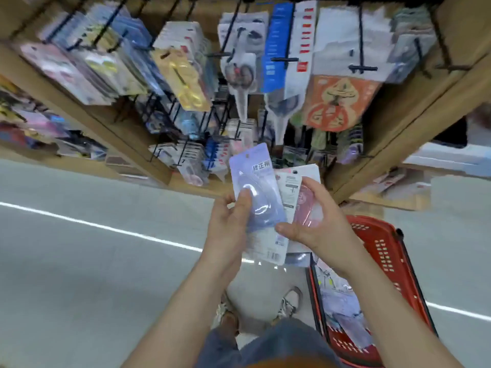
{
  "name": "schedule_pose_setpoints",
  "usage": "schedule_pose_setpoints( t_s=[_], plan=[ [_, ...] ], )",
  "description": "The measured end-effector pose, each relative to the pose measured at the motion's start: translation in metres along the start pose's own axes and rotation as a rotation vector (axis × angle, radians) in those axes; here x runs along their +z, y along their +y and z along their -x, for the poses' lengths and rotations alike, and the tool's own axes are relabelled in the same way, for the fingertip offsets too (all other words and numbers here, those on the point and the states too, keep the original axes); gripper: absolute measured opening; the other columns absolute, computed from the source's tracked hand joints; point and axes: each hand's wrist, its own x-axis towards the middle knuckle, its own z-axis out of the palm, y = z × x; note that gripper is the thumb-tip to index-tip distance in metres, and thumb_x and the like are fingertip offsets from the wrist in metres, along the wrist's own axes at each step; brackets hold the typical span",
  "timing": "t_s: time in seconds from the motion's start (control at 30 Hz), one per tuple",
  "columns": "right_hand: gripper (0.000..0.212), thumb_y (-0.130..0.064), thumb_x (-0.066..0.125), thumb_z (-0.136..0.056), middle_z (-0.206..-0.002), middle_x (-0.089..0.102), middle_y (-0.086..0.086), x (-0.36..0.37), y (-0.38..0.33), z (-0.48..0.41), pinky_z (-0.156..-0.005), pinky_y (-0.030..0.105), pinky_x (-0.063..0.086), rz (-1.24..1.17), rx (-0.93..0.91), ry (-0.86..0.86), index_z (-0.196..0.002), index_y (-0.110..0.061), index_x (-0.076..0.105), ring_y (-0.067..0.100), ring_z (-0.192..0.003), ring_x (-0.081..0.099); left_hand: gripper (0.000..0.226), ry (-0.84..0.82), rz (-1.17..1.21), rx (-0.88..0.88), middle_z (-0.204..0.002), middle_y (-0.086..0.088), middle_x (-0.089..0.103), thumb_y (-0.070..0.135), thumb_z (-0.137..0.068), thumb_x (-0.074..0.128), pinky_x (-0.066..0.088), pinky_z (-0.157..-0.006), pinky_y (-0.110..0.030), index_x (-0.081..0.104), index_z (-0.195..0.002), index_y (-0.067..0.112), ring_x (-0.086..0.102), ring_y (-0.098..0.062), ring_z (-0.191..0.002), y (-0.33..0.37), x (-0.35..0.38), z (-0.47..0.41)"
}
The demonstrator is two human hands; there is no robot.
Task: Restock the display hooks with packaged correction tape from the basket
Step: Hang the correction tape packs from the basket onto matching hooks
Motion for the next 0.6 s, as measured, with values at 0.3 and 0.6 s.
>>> schedule_pose_setpoints(
  t_s=[0.3,0.6],
  plan=[
    [0.065,0.000,0.087,-0.068,-0.115,0.066,-0.011,0.199,-0.041,-0.036,-0.089,0.031,0.054,0.126,-0.079,-0.244,-0.118,-0.030,0.060,0.002,-0.101,0.061,0.023,0.090,0.400,0.010,-0.087,-0.009,0.073,0.022,-0.102,0.049,0.058,-0.068,-0.033,0.063,-0.096,0.005,0.070,-0.021,-0.075,0.046,-0.212,-0.004],
    [0.060,0.006,0.082,-0.072,-0.111,0.068,-0.015,0.305,-0.079,-0.080,-0.073,0.034,0.060,0.106,-0.120,-0.288,-0.108,-0.038,0.063,0.011,-0.104,0.066,0.013,0.225,0.357,0.123,-0.086,0.000,0.072,0.016,-0.097,0.058,0.058,-0.071,-0.039,0.061,-0.108,0.012,0.068,-0.018,-0.080,0.093,-0.343,-0.027]
  ],
)
